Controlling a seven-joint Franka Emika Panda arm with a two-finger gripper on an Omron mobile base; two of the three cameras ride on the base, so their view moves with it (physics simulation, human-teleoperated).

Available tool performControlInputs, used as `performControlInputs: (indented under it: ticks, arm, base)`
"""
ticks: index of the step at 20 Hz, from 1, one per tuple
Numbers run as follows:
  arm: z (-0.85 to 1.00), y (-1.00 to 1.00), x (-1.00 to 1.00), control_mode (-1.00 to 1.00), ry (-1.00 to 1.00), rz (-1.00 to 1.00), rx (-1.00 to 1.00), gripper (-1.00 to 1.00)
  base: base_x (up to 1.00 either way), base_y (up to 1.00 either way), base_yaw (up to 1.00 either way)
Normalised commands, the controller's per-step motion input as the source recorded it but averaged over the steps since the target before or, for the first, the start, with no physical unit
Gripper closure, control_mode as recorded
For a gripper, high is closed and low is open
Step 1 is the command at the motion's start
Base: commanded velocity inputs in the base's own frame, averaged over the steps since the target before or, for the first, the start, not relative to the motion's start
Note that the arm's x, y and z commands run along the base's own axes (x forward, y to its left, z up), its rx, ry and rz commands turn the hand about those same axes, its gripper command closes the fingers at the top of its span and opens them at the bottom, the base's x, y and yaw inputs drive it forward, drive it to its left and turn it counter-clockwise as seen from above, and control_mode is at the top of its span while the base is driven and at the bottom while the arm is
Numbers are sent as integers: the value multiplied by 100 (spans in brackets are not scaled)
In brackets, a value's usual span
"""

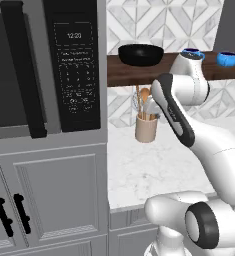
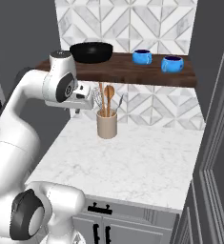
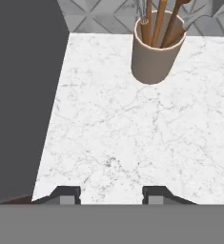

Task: Gather all objects into one cabinet and sort the glasses and bowls to opposite sides.

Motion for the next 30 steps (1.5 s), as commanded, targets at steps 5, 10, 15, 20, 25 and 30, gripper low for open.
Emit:
performControlInputs:
  ticks: [5,10,15,20,25,30]
  arm:
    - [0,0,0,100,0,0,0,-100]
    - [0,0,0,100,0,0,0,-100]
    - [0,0,0,100,0,0,0,-100]
    - [0,0,0,100,0,0,0,-100]
    - [0,0,0,100,0,0,0,-100]
    - [0,0,0,100,0,0,0,-100]
  base:
    - [-5,0,0]
    - [-84,-10,0]
    - [-92,-3,0]
    - [-62,7,12]
    - [-32,31,39]
    - [-9,36,40]
